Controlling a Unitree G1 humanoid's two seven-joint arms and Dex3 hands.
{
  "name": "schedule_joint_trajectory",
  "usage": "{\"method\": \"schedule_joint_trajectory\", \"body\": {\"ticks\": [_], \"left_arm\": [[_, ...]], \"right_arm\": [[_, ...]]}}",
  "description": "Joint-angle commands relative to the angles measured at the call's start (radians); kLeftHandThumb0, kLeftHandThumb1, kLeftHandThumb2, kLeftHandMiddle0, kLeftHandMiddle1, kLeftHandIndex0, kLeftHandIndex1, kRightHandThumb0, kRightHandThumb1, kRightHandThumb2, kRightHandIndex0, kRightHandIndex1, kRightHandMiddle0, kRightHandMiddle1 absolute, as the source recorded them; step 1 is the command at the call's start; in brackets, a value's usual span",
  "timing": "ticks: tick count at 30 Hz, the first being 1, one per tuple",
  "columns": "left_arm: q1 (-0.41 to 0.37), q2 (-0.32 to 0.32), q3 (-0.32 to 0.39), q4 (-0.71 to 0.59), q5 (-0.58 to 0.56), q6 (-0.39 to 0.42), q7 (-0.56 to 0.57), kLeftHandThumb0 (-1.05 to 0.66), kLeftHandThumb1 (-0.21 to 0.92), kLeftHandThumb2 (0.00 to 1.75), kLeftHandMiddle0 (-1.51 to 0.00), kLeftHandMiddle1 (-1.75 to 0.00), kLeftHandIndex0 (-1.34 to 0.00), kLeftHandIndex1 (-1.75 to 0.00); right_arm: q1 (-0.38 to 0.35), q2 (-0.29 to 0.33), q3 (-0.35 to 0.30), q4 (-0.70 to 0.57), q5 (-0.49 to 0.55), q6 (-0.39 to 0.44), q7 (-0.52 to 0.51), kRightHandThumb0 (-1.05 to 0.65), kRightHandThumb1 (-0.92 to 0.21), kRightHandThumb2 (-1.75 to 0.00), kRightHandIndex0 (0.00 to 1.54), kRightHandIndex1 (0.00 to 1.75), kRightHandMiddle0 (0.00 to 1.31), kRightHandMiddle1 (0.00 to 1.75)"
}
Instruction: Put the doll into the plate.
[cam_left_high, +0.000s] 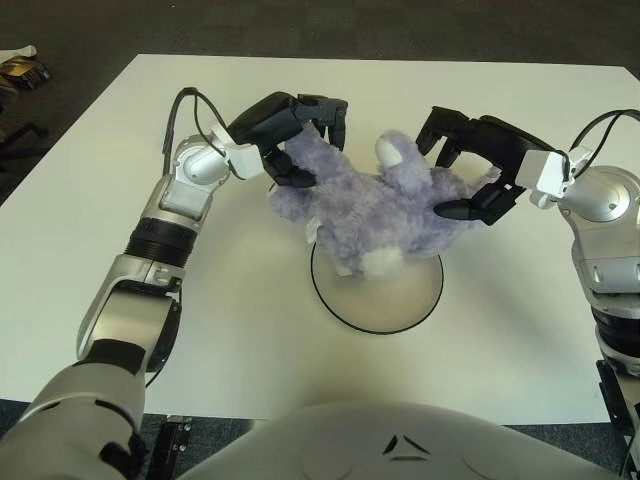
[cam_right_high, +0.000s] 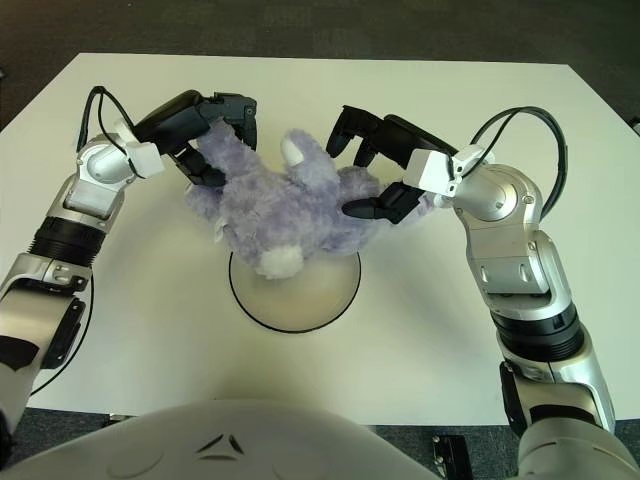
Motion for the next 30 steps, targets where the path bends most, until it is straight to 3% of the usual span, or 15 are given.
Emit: {"method": "schedule_joint_trajectory", "body": {"ticks": [1,10,11,14,20,21,24,30], "left_arm": [[-0.008,0.004,0.007,0.007,-0.014,-0.001,-0.016,-0.01,0.48,1.02,-0.45,-1.58,-0.50,-1.61],[0.003,0.006,0.011,-0.008,-0.035,0.050,-0.039,0.00,0.60,0.82,-0.40,-1.52,-0.51,-1.53],[0.005,0.005,0.010,-0.012,-0.049,0.065,-0.051,-0.14,0.62,0.76,-0.33,-1.49,-0.54,-1.50],[0.013,0.000,0.014,-0.012,-0.098,0.101,-0.085,-0.31,0.65,0.66,-0.24,-1.43,-0.57,-1.45],[0.019,-0.010,0.023,-0.014,-0.118,0.108,-0.095,-0.37,0.73,0.52,-0.19,-1.34,-0.57,-1.41],[0.020,-0.012,0.025,-0.012,-0.116,0.103,-0.091,-0.39,0.55,0.68,-0.20,-1.30,-0.46,-1.37],[0.022,-0.018,0.030,-0.008,-0.105,0.084,-0.077,-0.42,0.28,0.97,-0.20,-1.24,-0.31,-1.33],[0.023,-0.025,0.037,0.001,-0.103,0.068,-0.075,-0.48,0.16,1.08,-0.25,-1.11,-0.19,-1.29]], "right_arm": [[0.006,-0.009,-0.009,0.001,0.014,-0.029,-0.006,-0.61,-0.22,-1.01,0.18,1.18,0.04,1.35],[0.004,-0.030,-0.008,0.024,0.020,-0.070,0.014,-0.69,-0.25,-0.94,0.10,1.07,0.00,1.25],[0.004,-0.031,-0.009,0.026,0.024,-0.070,0.017,-0.68,-0.24,-0.94,0.09,1.05,0.00,1.23],[0.003,-0.035,-0.013,0.030,0.037,-0.067,0.022,-0.68,-0.22,-0.95,0.07,1.00,0.00,1.19],[0.002,-0.038,-0.021,0.038,0.063,-0.067,0.026,-0.68,-0.20,-0.95,0.03,0.95,0.00,1.16],[0.002,-0.037,-0.023,0.040,0.069,-0.066,0.027,-0.68,-0.20,-0.95,0.02,0.94,0.00,1.15],[0.002,-0.036,-0.030,0.044,0.087,-0.062,0.028,-0.67,-0.19,-0.96,0.01,0.93,0.00,1.14],[0.005,-0.039,-0.041,0.054,0.116,-0.065,0.030,-0.68,-0.18,-0.96,0.00,0.90,0.00,1.14]]}}
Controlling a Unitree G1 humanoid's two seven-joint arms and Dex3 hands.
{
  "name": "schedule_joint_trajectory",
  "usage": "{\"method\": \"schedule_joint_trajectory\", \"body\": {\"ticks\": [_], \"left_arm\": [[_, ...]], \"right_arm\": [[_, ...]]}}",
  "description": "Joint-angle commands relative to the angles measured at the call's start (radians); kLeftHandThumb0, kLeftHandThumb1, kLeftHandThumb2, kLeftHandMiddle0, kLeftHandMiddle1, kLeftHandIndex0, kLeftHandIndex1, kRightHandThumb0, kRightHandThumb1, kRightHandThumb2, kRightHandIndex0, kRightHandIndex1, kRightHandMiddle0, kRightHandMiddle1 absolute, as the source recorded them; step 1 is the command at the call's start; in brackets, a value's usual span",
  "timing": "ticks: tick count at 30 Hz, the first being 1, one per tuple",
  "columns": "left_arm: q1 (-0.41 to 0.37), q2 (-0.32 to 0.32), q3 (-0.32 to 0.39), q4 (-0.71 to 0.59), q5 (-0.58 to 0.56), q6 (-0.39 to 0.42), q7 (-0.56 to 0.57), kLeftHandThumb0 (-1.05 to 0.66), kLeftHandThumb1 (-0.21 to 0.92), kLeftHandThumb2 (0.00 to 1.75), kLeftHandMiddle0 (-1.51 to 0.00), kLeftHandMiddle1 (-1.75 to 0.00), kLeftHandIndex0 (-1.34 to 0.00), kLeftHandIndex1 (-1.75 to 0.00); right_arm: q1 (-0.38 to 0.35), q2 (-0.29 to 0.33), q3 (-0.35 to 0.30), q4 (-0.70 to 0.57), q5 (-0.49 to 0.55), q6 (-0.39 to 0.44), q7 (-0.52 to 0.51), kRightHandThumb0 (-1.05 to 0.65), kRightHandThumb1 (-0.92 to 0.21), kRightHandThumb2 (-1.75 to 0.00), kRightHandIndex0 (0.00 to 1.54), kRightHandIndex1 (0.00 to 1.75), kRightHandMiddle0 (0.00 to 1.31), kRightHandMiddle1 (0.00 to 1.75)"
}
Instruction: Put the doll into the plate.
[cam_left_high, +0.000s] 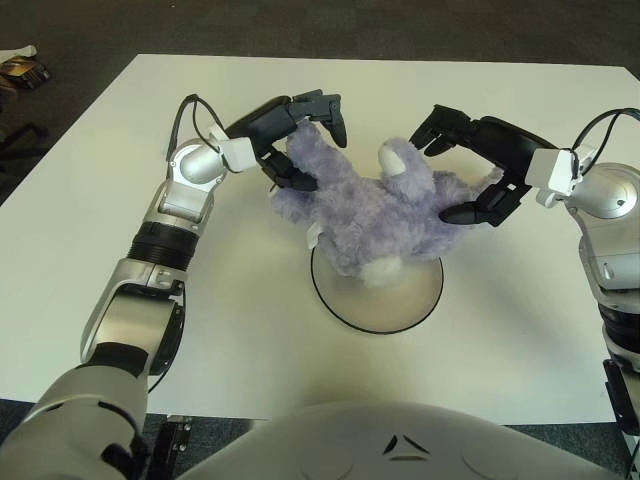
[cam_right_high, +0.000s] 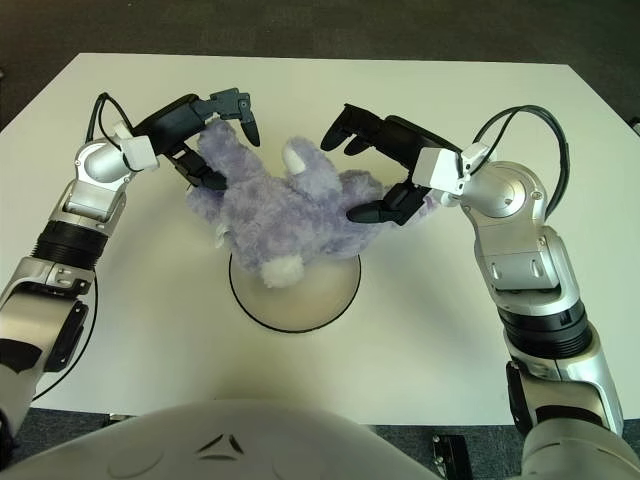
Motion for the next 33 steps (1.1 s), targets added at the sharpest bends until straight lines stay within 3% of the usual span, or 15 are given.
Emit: {"method": "schedule_joint_trajectory", "body": {"ticks": [1,11,17,20,27,33], "left_arm": [[0.004,-0.005,0.013,0.007,0.004,-0.011,0.007,-0.49,0.16,1.08,-0.26,-1.09,-0.17,-1.28],[0.008,-0.002,0.019,0.013,-0.044,0.030,-0.041,-0.59,0.22,1.02,-0.22,-0.88,-0.04,-1.22],[0.012,-0.014,0.034,0.032,-0.098,0.030,-0.071,-0.67,0.30,0.92,-0.17,-0.73,0.00,-1.09],[0.011,-0.017,0.037,0.041,-0.115,0.032,-0.086,-0.63,0.28,0.93,-0.15,-0.69,0.00,-1.05],[0.004,0.006,0.044,0.016,-0.116,0.094,-0.109,-0.39,0.09,1.11,-0.07,-0.65,0.00,-1.00],[0.009,0.017,0.057,0.005,-0.024,0.066,-0.046,-0.54,0.14,1.04,-0.06,-0.67,0.00,-0.98]], "right_arm": [[0.004,-0.014,-0.018,0.012,0.022,-0.005,0.008,-0.69,-0.19,-0.96,0.00,0.90,0.00,1.14],[-0.001,-0.029,-0.016,0.015,0.031,0.006,0.008,-0.69,-0.20,-0.94,0.00,0.90,0.00,1.15],[-0.004,-0.032,-0.015,0.008,0.035,0.028,0.008,-0.70,-0.21,-0.94,0.00,0.92,0.00,1.18],[-0.005,-0.038,-0.012,0.005,0.031,0.032,0.008,-0.71,-0.22,-0.94,0.00,0.91,0.00,1.18],[-0.003,-0.046,-0.012,-0.013,0.024,0.052,0.005,-0.71,-0.25,-0.91,0.00,0.91,0.00,1.16],[-0.005,-0.051,-0.011,-0.019,0.029,0.062,0.006,-0.68,-0.24,-0.93,0.00,0.95,0.00,1.15]]}}
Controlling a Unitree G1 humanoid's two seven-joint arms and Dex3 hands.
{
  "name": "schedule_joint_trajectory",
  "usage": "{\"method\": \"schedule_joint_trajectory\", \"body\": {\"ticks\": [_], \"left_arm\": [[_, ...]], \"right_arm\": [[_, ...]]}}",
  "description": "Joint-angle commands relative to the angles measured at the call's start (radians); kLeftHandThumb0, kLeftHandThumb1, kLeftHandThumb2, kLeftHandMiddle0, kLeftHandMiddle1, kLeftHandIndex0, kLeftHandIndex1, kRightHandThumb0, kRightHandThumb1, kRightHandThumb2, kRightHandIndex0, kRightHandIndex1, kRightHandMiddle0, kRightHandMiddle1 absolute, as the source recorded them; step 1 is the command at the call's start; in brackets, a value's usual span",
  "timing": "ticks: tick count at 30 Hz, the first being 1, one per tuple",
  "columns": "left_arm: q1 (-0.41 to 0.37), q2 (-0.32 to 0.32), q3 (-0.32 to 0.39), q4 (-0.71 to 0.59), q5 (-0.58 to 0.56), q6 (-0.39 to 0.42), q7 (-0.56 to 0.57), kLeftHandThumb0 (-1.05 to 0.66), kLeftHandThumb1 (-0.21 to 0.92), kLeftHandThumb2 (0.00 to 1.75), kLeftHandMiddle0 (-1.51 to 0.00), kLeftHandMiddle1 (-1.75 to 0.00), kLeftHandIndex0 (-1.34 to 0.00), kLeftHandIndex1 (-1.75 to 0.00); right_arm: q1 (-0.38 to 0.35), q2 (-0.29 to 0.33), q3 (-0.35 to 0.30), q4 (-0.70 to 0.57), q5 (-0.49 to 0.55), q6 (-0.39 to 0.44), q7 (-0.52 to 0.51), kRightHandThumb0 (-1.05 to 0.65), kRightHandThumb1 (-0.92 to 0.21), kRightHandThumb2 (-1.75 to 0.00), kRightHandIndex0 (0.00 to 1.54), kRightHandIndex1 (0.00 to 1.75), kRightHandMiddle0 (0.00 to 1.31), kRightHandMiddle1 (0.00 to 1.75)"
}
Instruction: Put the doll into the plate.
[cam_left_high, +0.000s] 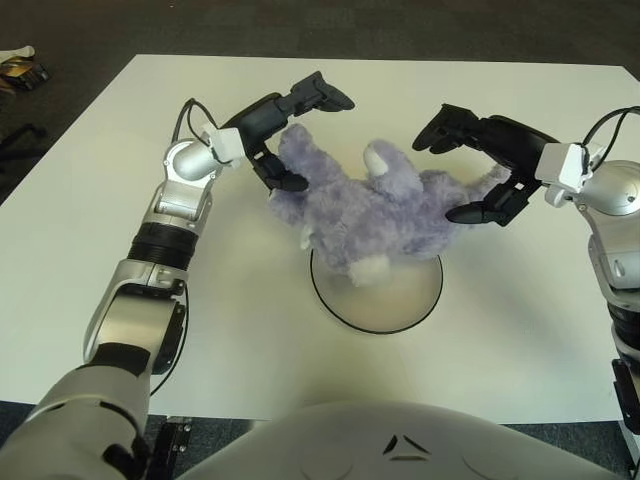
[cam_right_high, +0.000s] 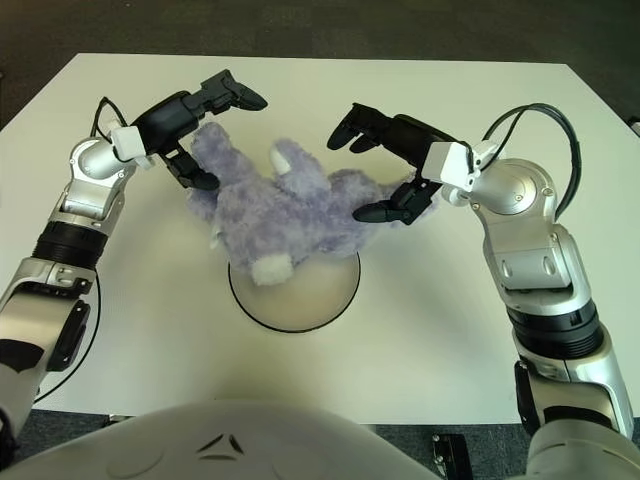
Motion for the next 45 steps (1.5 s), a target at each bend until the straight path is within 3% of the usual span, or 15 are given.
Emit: {"method": "schedule_joint_trajectory", "body": {"ticks": [1,10,13,18,22,26,32,40,45], "left_arm": [[0.009,0.016,0.020,-0.014,0.048,-0.022,0.043,-0.58,0.15,1.02,-0.05,-0.67,0.00,-0.97],[-0.001,0.026,0.039,0.010,0.080,-0.037,0.071,-0.68,0.20,0.94,-0.03,-0.63,0.00,-0.93],[-0.012,0.041,0.039,0.020,0.064,-0.008,0.043,-0.68,0.21,0.93,-0.02,-0.61,0.00,-0.92],[-0.018,0.044,0.043,0.023,0.012,0.037,-0.005,-0.52,0.14,1.03,-0.01,-0.53,0.00,-0.87],[-0.028,0.035,0.054,0.053,-0.039,0.008,-0.046,-0.75,0.46,0.77,-0.06,-0.47,0.00,-0.83],[-0.074,0.025,0.073,0.152,-0.126,0.035,-0.143,-0.84,0.65,0.61,-0.09,-0.43,0.00,-0.78],[-0.096,0.007,0.097,0.185,-0.266,0.099,-0.319,-0.91,0.84,0.42,-0.11,-0.36,0.00,-0.66],[-0.132,-0.016,0.135,0.257,-0.338,0.194,-0.432,-0.91,0.89,0.33,-0.11,-0.32,0.00,-0.60],[-0.122,-0.015,0.142,0.284,-0.244,0.097,-0.353,-0.93,0.91,0.37,-0.12,-0.31,0.00,-0.63]], "right_arm": [[-0.005,-0.013,-0.004,-0.012,0.008,0.007,0.005,-0.68,-0.23,-0.93,0.00,0.94,0.00,1.15],[0.000,-0.010,-0.009,-0.014,0.012,0.016,-0.003,-0.67,-0.21,-0.95,0.00,0.92,0.00,1.15],[-0.004,-0.020,-0.006,-0.012,0.012,0.018,0.007,-0.67,-0.21,-0.95,0.00,0.92,0.00,1.15],[-0.006,-0.027,-0.007,-0.010,0.019,0.022,0.012,-0.66,-0.20,-0.95,0.00,0.82,0.00,1.10],[-0.006,-0.031,-0.008,-0.009,0.027,0.028,0.011,-0.66,-0.21,-0.95,0.00,0.79,0.00,1.08],[-0.003,-0.031,-0.008,-0.009,0.026,0.024,0.005,-0.66,-0.21,-0.95,0.00,0.80,0.00,1.08],[-0.002,-0.030,-0.009,-0.008,0.020,0.022,-0.001,-0.65,-0.20,-0.95,0.01,0.82,0.00,1.08],[-0.004,-0.033,-0.007,-0.012,0.015,0.025,-0.003,-0.63,-0.20,-0.97,0.02,0.84,0.00,1.10],[-0.002,-0.035,-0.006,-0.012,0.009,0.020,-0.005,-0.64,-0.20,-0.97,0.03,0.86,0.00,1.11]]}}
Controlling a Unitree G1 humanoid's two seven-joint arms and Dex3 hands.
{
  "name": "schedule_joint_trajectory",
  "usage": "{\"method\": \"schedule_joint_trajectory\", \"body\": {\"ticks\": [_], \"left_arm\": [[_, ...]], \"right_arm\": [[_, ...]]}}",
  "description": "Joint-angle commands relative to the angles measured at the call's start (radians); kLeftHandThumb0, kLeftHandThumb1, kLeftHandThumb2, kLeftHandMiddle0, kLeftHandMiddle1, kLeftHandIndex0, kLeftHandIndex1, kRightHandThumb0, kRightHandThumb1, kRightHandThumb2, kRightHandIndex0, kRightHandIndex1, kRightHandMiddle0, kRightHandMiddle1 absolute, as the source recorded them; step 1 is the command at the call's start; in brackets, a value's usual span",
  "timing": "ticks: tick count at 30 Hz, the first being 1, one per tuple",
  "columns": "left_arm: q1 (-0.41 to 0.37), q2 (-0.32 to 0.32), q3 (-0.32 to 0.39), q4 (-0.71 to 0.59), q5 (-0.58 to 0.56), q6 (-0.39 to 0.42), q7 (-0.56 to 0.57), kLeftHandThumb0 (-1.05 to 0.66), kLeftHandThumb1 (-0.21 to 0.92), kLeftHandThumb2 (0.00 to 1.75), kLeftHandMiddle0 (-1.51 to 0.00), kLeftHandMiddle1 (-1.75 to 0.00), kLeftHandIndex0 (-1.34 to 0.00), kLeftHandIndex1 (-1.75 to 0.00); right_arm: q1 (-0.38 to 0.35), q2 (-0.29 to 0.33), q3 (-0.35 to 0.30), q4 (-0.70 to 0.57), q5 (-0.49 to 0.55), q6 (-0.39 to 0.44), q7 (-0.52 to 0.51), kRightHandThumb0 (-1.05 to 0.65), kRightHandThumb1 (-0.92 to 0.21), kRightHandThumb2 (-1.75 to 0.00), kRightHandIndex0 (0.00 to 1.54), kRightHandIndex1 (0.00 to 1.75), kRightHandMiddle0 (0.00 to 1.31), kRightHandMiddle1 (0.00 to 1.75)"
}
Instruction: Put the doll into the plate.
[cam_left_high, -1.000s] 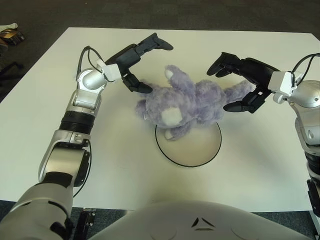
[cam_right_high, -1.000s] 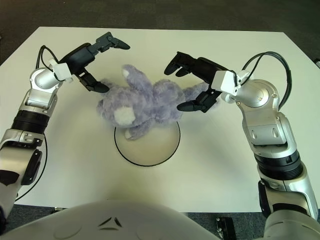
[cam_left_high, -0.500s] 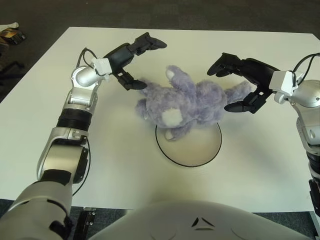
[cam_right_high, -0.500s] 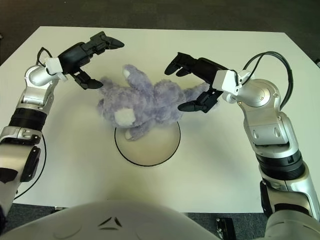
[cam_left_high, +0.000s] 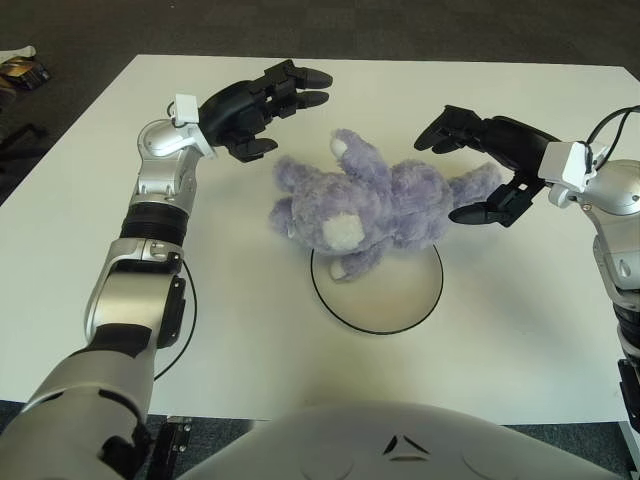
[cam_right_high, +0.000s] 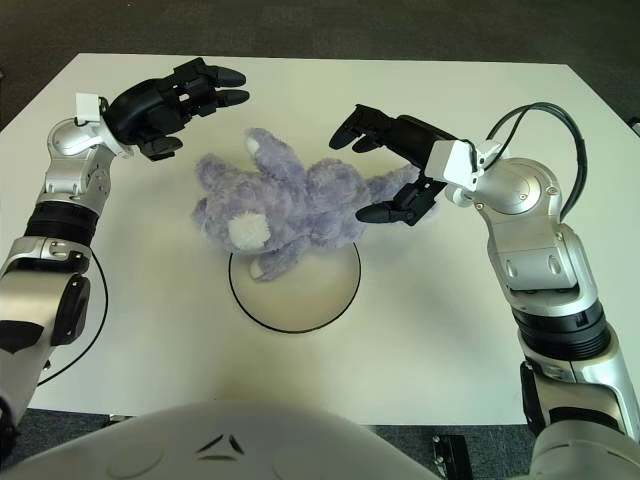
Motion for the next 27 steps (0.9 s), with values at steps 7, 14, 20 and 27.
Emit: {"method": "schedule_joint_trajectory", "body": {"ticks": [7,14,20,27], "left_arm": [[-0.007,0.009,0.018,0.055,0.082,-0.110,0.056,-0.92,0.92,0.45,-0.12,-0.30,0.00,-0.64],[-0.019,0.003,0.028,0.115,0.137,-0.244,0.120,-0.93,0.92,0.58,-0.15,-0.31,0.00,-0.64],[-0.029,0.002,0.024,0.161,0.169,-0.316,0.153,-0.97,0.92,0.65,-0.14,-0.31,0.00,-0.63],[-0.037,0.001,0.024,0.180,0.158,-0.313,0.143,-0.96,0.92,0.68,-0.14,-0.32,0.00,-0.65]], "right_arm": [[0.000,-0.017,-0.007,-0.017,-0.005,0.016,-0.006,-0.63,-0.19,-0.97,0.02,0.88,0.00,1.10],[0.001,-0.016,-0.008,-0.028,-0.003,0.039,-0.009,-0.58,-0.18,-1.00,0.02,0.87,0.00,1.09],[0.000,-0.020,-0.009,-0.041,0.000,0.081,-0.005,-0.56,-0.16,-1.02,0.01,0.81,0.00,1.05],[-0.003,-0.029,-0.004,-0.041,-0.006,0.082,-0.002,-0.60,-0.18,-1.00,0.00,0.77,0.00,1.00]]}}
